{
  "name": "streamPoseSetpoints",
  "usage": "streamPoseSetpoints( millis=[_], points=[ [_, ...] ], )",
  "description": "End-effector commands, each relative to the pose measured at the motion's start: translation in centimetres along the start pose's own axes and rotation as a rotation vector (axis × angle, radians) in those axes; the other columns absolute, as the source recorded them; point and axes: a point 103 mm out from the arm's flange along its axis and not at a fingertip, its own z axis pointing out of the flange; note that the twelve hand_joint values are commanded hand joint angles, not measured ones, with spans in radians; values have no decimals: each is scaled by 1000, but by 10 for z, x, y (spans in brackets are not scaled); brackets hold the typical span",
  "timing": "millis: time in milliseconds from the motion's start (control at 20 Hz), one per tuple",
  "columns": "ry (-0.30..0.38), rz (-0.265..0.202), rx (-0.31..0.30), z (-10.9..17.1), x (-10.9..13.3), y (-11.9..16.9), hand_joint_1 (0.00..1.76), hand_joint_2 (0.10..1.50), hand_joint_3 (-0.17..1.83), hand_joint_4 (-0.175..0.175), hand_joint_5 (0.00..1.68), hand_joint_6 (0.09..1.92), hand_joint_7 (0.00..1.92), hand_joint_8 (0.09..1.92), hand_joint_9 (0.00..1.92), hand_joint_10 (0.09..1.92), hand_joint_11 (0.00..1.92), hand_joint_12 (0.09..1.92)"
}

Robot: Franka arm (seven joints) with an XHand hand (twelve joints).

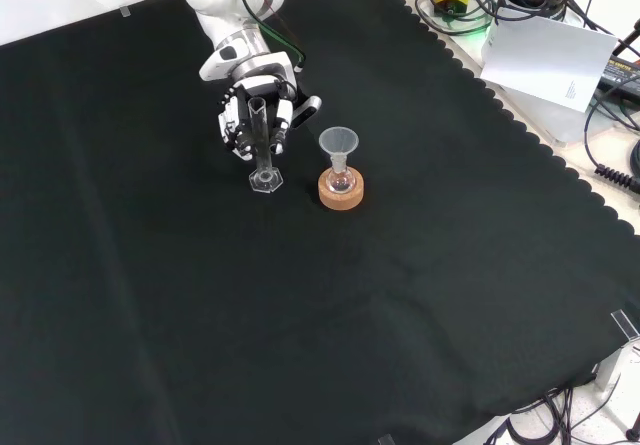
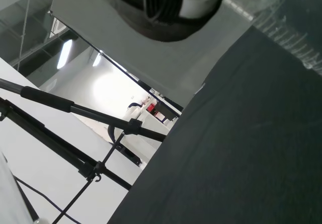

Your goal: Put the graduated cylinder back on the table.

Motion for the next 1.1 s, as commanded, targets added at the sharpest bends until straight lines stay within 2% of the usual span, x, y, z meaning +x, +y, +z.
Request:
streamPoseSetpoints(
  millis=[50,150,200,300,600,850,1100],
  points=[
    [-9,2,8,0,-1,-2,1289,1035,2,-175,1121,746,1164,731,1424,87,1158,814],
    [-22,5,15,0,-1,-2,1276,980,-50,-31,1052,669,1153,612,1392,87,1103,849],
    [-30,7,17,-1,-1,-2,1268,977,-100,12,1038,632,1159,549,1383,87,1084,860],
    [-53,10,29,-2,1,-2,1251,976,-156,45,1022,595,1160,485,1372,87,1057,870],
    [-119,30,87,-4,4,2,1217,964,-175,53,988,578,1117,456,1341,87,983,932],
    [-129,58,116,-4,4,5,1183,957,-175,35,940,592,1042,494,1304,87,934,984],
    [-120,75,122,-6,2,7,1133,944,-175,4,820,646,910,583,1220,87,828,1067]
  ],
)
